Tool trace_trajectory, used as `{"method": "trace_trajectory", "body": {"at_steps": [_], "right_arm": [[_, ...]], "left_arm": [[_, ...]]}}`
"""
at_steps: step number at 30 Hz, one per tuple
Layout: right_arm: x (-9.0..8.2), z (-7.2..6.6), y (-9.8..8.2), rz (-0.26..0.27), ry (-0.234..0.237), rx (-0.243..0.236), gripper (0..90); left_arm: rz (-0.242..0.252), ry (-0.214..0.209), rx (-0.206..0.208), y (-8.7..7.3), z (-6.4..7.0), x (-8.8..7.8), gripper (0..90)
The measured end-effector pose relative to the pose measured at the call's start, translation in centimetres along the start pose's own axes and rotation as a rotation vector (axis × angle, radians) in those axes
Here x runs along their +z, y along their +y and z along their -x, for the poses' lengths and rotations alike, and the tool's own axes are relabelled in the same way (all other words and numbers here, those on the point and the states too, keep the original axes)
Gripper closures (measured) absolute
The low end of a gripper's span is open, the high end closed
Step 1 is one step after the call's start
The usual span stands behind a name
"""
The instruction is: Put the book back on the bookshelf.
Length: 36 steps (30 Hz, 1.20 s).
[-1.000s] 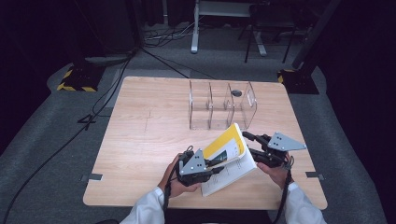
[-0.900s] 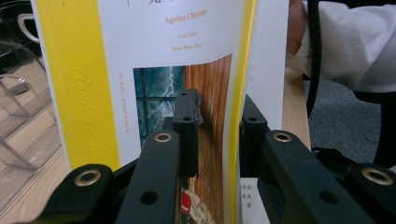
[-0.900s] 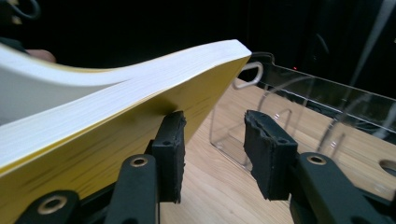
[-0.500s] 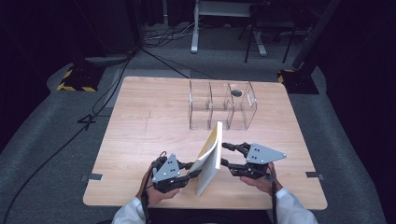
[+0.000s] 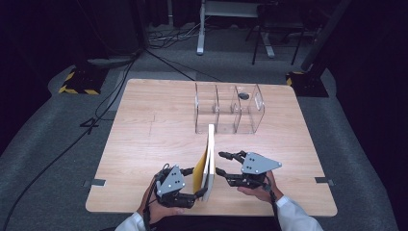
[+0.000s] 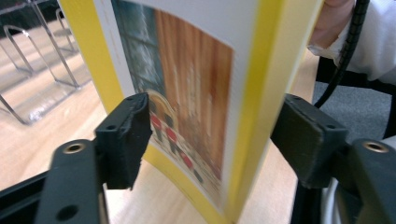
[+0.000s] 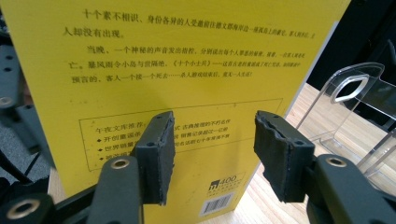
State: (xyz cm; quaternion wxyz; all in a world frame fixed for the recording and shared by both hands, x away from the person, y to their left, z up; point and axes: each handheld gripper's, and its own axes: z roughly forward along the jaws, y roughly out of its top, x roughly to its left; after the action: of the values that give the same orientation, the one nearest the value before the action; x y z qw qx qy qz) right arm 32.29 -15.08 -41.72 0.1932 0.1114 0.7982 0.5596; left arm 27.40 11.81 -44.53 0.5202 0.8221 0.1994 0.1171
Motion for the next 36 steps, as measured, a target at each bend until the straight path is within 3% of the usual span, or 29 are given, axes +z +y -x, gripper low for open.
{"method": "trace_trajectory", "body": {"at_steps": [3,7,11,13,16,22,29,33,36], "right_arm": [[0.2,-0.3,0.1,-0.005,-0.002,-0.011,46.1],[0.7,-0.6,0.1,-0.018,0.000,-0.016,45.6],[0.8,-0.6,0.1,-0.016,-0.012,-0.014,42.5],[0.7,-0.3,0.1,-0.009,-0.025,-0.001,41.9],[0.7,0.0,0.0,-0.006,-0.030,0.021,41.4],[0.8,-0.2,0.0,-0.009,-0.054,0.002,40.4],[0.6,0.1,-0.2,-0.013,-0.070,0.003,39.3],[0.3,0.6,-0.5,-0.020,-0.082,0.007,37.1],[-0.1,0.9,-0.6,-0.020,-0.105,0.010,37.9]], "left_arm": [[-0.016,-0.015,0.020,0.0,1.2,0.4,21.9],[-0.022,0.014,0.032,0.2,2.0,1.3,16.7],[-0.024,0.054,-0.025,0.4,1.7,2.4,18.8],[-0.029,0.074,-0.032,0.4,1.5,2.7,19.4],[-0.025,0.112,-0.033,0.6,1.3,3.1,23.4],[-0.018,0.162,-0.047,0.7,1.4,3.3,31.6],[-0.015,0.162,-0.030,0.6,1.4,2.6,47.6],[0.004,0.166,-0.058,0.3,0.7,1.8,66.4],[0.006,0.157,-0.049,0.1,0.0,1.5,72.8]]}}
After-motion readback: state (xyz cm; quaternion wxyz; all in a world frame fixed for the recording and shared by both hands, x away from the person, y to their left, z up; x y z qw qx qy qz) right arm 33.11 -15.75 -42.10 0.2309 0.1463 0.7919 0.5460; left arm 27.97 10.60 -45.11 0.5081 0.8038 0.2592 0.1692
